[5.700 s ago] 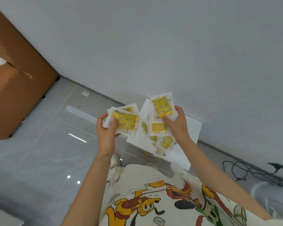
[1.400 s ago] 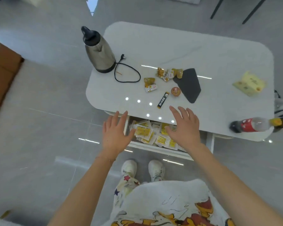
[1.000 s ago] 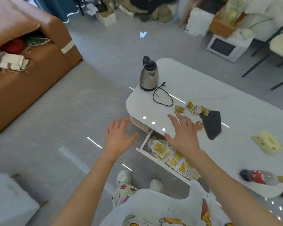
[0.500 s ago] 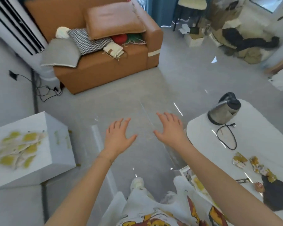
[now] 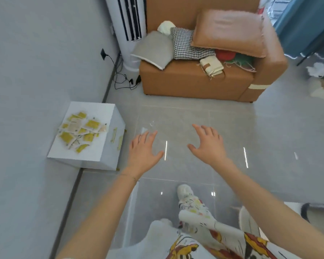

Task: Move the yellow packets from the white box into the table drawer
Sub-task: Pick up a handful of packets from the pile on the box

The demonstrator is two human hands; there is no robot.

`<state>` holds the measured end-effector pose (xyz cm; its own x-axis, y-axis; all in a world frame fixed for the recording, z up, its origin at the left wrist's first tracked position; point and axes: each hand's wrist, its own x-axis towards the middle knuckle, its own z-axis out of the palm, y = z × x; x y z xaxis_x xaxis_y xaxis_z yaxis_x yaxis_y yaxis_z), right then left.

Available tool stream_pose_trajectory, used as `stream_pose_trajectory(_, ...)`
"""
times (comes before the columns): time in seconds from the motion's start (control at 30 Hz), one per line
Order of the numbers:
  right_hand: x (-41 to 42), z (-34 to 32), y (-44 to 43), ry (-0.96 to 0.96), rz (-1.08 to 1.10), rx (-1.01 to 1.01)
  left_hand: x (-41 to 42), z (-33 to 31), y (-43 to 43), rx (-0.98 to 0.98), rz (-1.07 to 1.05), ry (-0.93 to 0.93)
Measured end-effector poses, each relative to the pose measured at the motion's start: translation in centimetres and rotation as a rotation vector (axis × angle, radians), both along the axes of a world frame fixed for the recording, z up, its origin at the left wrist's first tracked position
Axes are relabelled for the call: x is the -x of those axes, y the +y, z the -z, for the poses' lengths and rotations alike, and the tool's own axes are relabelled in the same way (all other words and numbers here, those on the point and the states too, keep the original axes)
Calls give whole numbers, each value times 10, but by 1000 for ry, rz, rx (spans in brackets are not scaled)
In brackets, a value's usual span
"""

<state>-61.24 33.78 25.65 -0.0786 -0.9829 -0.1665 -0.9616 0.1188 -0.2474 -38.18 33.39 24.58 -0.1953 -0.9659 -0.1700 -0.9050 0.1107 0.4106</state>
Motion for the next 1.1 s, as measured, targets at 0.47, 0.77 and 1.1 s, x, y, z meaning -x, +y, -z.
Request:
stream_pose_trajectory(0.47,-68,31,-191,14,-497,-64,-54,33,-60,-164,-475,-30)
stream_pose_trajectory(0.77,-177,59,-285,55,-708,-105,-143,63,-103,-189,-678,9)
stream_pose_trajectory(1.1,-291,66,-374,8,-804,-115,-241,86,-165,-243,-816,93)
